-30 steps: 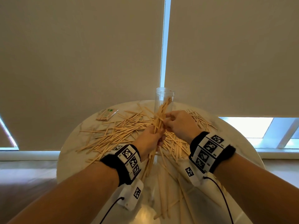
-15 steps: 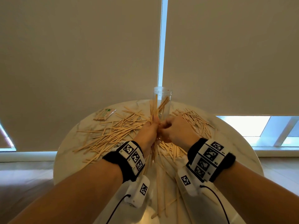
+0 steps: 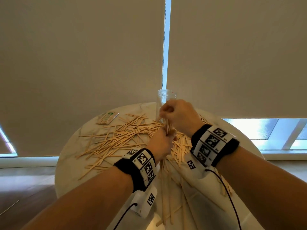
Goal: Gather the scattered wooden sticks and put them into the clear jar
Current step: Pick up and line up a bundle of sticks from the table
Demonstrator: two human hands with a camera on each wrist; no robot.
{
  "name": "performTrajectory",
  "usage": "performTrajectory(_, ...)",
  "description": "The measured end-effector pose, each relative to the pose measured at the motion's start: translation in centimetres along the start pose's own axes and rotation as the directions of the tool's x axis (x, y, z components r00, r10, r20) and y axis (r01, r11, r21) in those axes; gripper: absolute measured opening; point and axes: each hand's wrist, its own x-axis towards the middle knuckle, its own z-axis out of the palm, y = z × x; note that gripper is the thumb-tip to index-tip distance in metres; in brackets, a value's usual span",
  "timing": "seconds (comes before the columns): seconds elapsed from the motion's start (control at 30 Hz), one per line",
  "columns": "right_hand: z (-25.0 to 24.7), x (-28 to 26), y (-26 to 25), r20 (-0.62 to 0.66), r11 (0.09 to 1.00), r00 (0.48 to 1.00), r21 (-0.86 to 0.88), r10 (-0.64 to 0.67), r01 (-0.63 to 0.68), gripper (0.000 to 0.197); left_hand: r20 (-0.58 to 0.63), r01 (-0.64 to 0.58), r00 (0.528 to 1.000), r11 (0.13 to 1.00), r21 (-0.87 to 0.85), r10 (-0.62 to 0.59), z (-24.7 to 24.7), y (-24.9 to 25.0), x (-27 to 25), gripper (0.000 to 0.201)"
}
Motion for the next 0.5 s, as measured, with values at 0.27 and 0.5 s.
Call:
performTrajectory(0.27,-2.9,-0.3,2.2,-0.048,0.918,0.963,0.318,0.264,-0.236,0.009,-0.129,0.005,0.989,0.907,-0.42,-0.065,-1.6,0.3,0.9,0.021)
performTrajectory(0.5,-0.8,-1.5,2.0,0.156,0.974,0.971,0.11,0.181,-0.199,0.013,-0.132,-0.05,0.991,0.916,-0.398,-0.003,-0.8,1.3,0.8,0.022)
